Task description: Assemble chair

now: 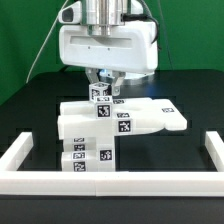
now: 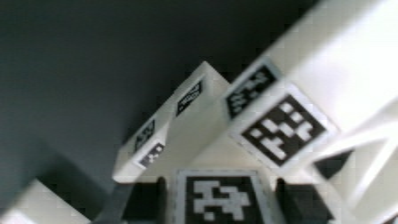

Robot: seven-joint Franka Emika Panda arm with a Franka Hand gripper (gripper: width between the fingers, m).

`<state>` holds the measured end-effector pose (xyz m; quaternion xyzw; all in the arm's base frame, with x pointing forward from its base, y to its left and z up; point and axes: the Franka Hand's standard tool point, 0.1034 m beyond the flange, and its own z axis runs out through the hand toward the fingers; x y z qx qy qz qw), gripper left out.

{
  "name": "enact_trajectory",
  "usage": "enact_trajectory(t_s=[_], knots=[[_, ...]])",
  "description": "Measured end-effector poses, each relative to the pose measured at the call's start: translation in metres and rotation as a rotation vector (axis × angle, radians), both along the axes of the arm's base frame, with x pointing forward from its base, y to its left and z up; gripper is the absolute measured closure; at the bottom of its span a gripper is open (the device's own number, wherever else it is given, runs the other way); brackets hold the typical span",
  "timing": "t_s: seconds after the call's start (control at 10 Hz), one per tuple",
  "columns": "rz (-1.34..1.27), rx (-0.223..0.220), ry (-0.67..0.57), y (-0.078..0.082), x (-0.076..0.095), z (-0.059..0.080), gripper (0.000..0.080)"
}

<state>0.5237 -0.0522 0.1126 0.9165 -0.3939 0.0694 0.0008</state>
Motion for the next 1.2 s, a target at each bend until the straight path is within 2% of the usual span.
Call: enact_trajectory(t_s=[0.2,0.3,0.4,0.5,0.6,0.7,0.9,1.0,1.2], knots=[[-0.277,0.046,-0.030,0.003,0.003,0.000,0.0515],[-0.273,0.046,-0.030,0.003,0.003,0.000,0.0515],[-0.251,0.043,-0.029,0.003,0.003,0.000,0.0426],[-0.230,0.040,-0.028,0.003,0.003,0.000,0.0426],[-0.173,0.031,-0.025,0.002,0.003,0.000,0.0291],[0.016,0.005,-0.016,-0.002,0.003,0.001,0.0181],[0.432,-0.038,0.026,-0.013,0.004,0.004,0.0159],[0.619,-0.064,0.053,-0.011,0.002,0.003,0.0151],[0.733,-0.086,0.058,-0.007,0.000,0.001,0.0150]])
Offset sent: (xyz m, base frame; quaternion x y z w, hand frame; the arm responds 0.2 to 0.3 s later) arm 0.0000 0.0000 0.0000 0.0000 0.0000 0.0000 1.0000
